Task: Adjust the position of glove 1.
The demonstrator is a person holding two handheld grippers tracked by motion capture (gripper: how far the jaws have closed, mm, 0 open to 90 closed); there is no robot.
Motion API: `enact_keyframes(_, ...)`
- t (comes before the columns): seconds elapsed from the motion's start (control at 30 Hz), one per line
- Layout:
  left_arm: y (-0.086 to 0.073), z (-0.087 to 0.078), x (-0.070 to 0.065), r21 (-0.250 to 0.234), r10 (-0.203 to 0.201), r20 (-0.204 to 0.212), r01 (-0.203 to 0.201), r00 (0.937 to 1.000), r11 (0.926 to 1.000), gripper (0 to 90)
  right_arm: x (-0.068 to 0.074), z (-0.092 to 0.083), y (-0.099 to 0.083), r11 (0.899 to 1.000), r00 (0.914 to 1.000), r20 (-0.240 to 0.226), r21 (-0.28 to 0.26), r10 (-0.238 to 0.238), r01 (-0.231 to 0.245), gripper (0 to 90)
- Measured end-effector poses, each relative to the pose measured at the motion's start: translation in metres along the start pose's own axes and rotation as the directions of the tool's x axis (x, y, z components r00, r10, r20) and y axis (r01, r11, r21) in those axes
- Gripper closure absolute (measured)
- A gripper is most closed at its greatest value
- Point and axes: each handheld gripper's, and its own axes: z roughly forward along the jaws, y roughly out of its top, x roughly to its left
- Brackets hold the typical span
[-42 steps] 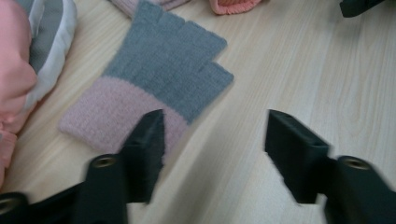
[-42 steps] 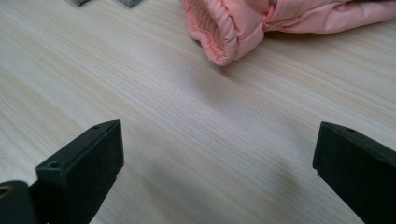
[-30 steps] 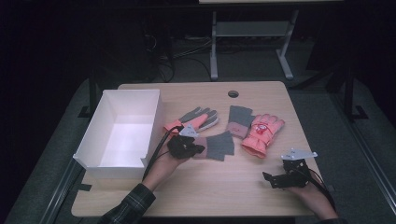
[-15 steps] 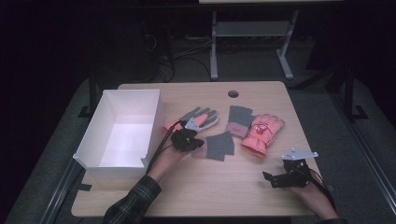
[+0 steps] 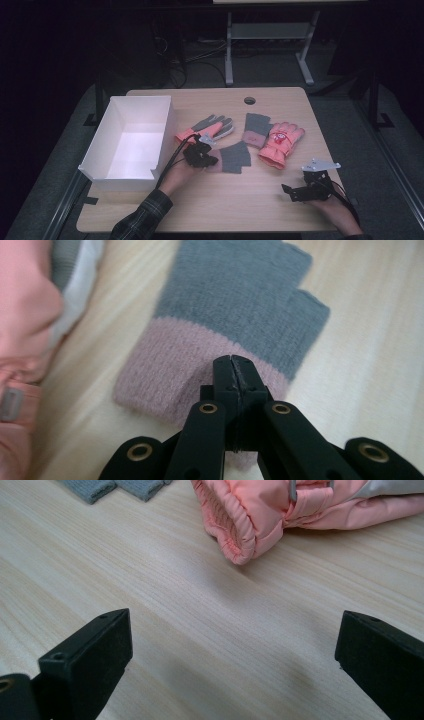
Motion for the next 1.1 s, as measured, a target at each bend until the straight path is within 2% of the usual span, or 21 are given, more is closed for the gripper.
enact_keyframes(0.07, -0.001, 0.000, -0.005, 0.002, -0.009, 0.026, 0.009, 0.9996, 1.0000, 89.6, 0.000, 0.000, 0.000, 1.000, 1.0000, -0.001, 0.001, -0.001, 0.001, 1.6)
enact_keyframes(0.1, -0.001, 0.000, -0.006, 0.020, 0.011, 0.035, -0.011, 0.9993, 0.9997, 89.6, 0.000, 0.000, 0.000, 1.000, 1.0000, -0.001, 0.001, -0.002, 0.002, 1.6)
enact_keyframes(0.17, -0.001, 0.000, -0.012, 0.011, 0.001, 0.051, -0.001, 0.9987, 0.9999, 89.6, 0.000, 0.000, 0.000, 1.000, 1.0000, -0.001, 0.003, -0.002, 0.002, 1.6)
enact_keyframes(0.23, -0.001, 0.001, -0.017, 0.016, 0.015, 0.064, -0.016, 0.9979, 0.9997, 89.6, 0.000, 0.000, 0.000, 1.000, 1.0000, -0.001, 0.005, -0.002, 0.002, 1.6)
enact_keyframes(0.37, -0.001, 0.002, -0.023, 0.017, 0.015, 0.083, -0.016, 0.9964, 0.9997, 89.6, 0.000, 0.000, 0.001, 1.000, 1.0000, 0.003, 0.005, 0.005, -0.005, 1.6)
enact_keyframes(0.43, 0.000, 0.002, -0.025, 0.021, 0.012, 0.110, -0.014, 0.9939, 0.9997, 89.6, 0.000, 0.000, 0.001, 1.000, 1.0000, 0.001, 0.007, 0.005, -0.005, 1.6)
enact_keyframes(0.5, 0.002, 0.002, -0.027, 0.023, 0.029, 0.104, -0.032, 0.9942, 0.9992, 89.6, 0.000, 0.000, 0.001, 1.000, 1.0000, 0.005, 0.007, 0.004, -0.004, 1.6)
enact_keyframes(0.57, 0.006, 0.001, -0.026, 0.002, 0.023, 0.092, -0.023, 0.9955, 0.9997, 89.6, 0.000, 0.000, 0.001, 1.000, 1.0000, 0.005, 0.010, 0.002, -0.002, 1.6)
enact_keyframes(0.7, 0.016, -0.001, -0.019, -0.009, 0.040, 0.037, -0.039, 0.9985, 0.9992, 88.3, 0.000, -0.001, 0.001, 1.000, 1.0000, -0.001, 0.010, 0.005, -0.005, 1.6)
enact_keyframes(0.77, 0.019, -0.001, -0.014, -0.023, 0.035, 0.028, -0.034, 0.9990, 0.9992, 86.1, 0.000, -0.001, 0.001, 1.000, 1.0000, -0.001, 0.008, 0.003, -0.003, 1.6)
enact_keyframes(0.83, 0.021, 0.001, -0.011, -0.033, 0.024, 0.018, -0.023, 0.9995, 0.9992, 81.7, 0.000, -0.001, 0.001, 1.000, 1.0000, 0.001, 0.009, 0.006, -0.006, 1.6)
enact_keyframes(1.1, 0.024, 0.017, -0.009, -0.005, 0.054, 0.034, -0.054, 0.9980, 0.9985, 60.2, -0.001, -0.002, 0.001, 1.000, 0.9999, 0.006, 0.010, 0.008, -0.008, 1.6)
